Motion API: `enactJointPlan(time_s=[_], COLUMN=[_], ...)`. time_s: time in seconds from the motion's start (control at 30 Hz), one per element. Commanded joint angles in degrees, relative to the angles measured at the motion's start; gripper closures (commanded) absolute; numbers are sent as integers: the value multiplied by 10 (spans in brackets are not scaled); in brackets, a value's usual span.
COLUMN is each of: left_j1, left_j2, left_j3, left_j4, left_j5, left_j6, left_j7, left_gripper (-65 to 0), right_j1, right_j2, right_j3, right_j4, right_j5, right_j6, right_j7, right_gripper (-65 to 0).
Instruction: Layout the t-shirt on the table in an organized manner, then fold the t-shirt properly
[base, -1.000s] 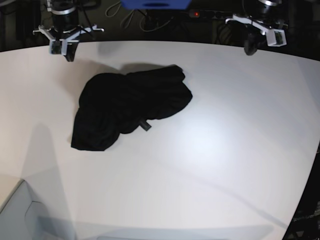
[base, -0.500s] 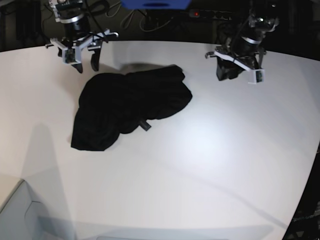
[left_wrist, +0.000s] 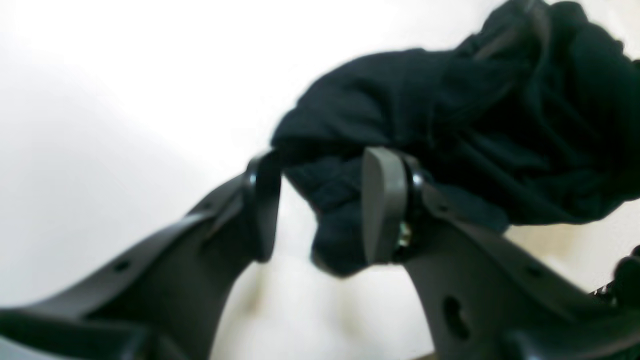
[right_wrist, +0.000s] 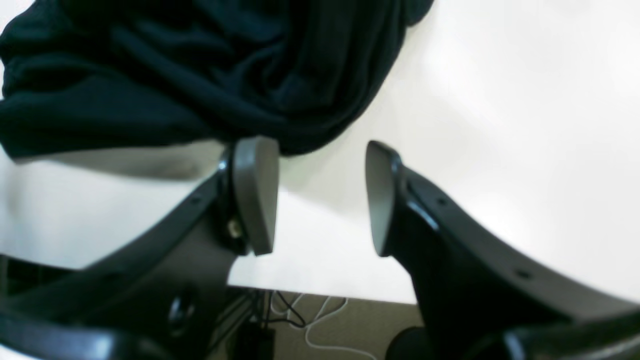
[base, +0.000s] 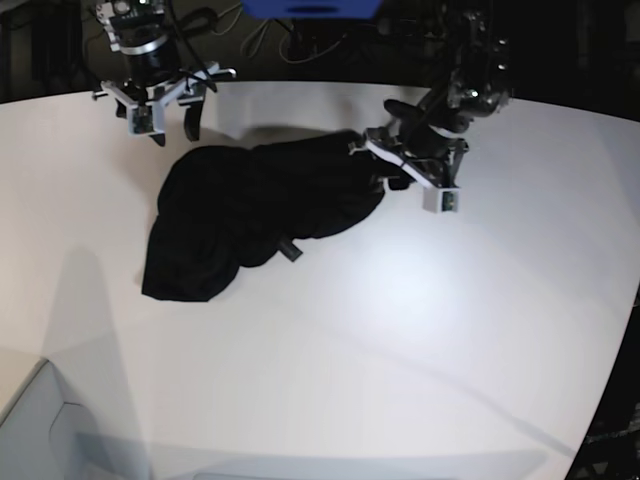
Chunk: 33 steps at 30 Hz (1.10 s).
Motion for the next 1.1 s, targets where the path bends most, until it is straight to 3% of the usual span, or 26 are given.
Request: enactJointPlan(time_s=[0.0,0.43,0.5,0.6,0.7,0.9,1.07], left_j1=[-9,-37,-38,-39,-39,-28,-41], left_j2=[1,1,1,1,-4,-1,-4], left_j3=[4,21,23,21,16,-110,-138], left_j4=[-9,-130,-143,-152,-141,-59,9], left_j5=[-4,-5,-5,-5,-5,-6,-6], left_j6=[1,1,1,1,1,0,0], left_j7=[-7,-8,-8,-8,-8,-3,-2], left_gripper=[-263,-252,-190,0,-15,-4,-4], right_j1=[-6,-5,1,5,6,6,6], right_j2=[9,16,15,15,14,14,13], right_j3=[1,1,0,1,-1,-1,-1], right_j4=[9,8,8,8,8,9,9], right_j5=[1,1,1,1,1,1,1], right_j6=[5,5,5,5,5,5,5], right_j7=[8,8,8,8,8,8,8], right_gripper=[-292,-292,-292,-292,-292,-292,-292])
